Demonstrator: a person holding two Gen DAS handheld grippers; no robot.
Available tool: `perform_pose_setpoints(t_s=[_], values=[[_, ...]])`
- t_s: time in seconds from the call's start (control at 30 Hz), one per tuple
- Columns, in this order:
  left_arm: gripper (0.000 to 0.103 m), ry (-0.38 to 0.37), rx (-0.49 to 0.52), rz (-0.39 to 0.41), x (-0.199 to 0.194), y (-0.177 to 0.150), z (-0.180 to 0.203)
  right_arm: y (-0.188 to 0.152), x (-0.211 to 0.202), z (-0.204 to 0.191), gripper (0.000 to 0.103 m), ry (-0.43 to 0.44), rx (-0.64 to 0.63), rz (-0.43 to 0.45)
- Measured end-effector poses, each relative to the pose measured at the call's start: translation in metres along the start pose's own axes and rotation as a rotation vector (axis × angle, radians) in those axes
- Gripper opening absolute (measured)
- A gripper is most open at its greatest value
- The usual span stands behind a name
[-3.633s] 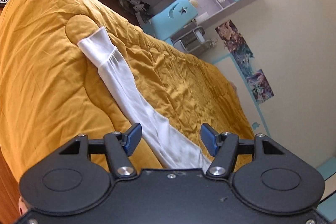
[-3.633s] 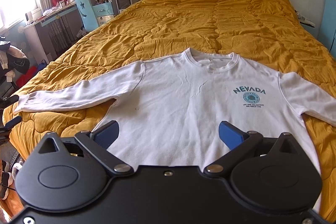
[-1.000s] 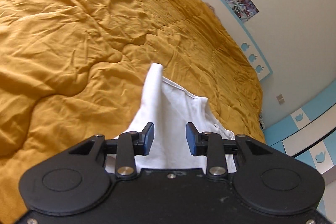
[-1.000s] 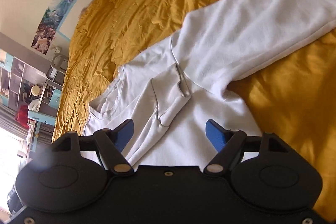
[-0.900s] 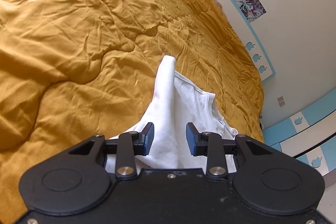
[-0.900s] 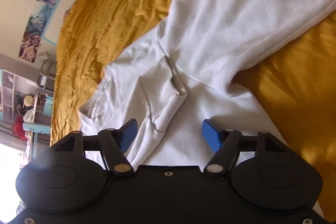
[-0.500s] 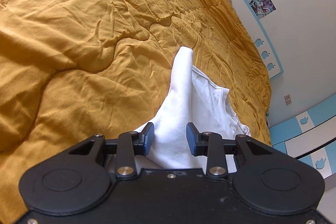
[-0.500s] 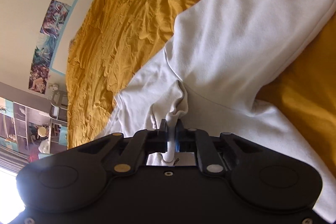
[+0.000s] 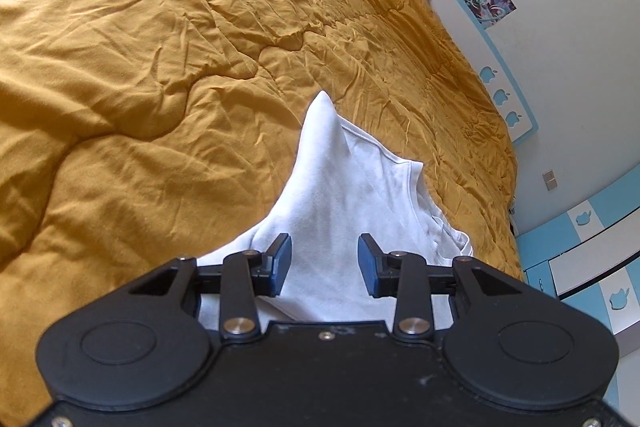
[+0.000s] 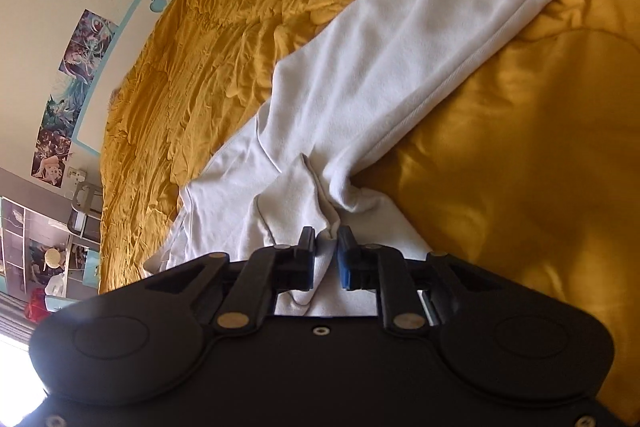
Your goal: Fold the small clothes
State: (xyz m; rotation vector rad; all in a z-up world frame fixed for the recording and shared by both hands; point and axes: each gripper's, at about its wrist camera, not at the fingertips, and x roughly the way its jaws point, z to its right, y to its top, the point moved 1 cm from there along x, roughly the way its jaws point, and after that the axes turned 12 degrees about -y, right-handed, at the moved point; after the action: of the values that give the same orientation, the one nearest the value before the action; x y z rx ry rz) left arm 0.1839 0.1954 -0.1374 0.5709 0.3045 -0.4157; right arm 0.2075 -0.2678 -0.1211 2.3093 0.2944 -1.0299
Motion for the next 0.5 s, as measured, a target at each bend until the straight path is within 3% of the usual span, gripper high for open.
perform_pose_setpoints(t_s=[0.17, 0.23, 0.37, 0.43, 0.5], values=[[0.036, -0.071, 0.018, -0.048, 0.008, -0.019, 0.03, 0.024, -0.037, 0.027, 0.015, 0.011, 0.031, 0.094], [0.037, -0.115, 0.055, -0.092, 0.017, -0.033, 0.051, 0.039, -0.052, 0.047, 0.022, -0.018, 0.059, 0.153], [0.038, -0.242, 0.113, -0.22, 0.05, -0.075, 0.101, 0.078, -0.077, 0.101, 0.025, -0.101, 0.177, 0.266], [0.039, -0.285, 0.143, -0.264, 0.067, -0.094, 0.125, 0.097, -0.086, 0.128, 0.036, -0.136, 0.264, 0.311], [0.039, -0.312, 0.16, -0.292, 0.082, -0.109, 0.144, 0.112, -0.092, 0.15, 0.039, -0.159, 0.326, 0.358]])
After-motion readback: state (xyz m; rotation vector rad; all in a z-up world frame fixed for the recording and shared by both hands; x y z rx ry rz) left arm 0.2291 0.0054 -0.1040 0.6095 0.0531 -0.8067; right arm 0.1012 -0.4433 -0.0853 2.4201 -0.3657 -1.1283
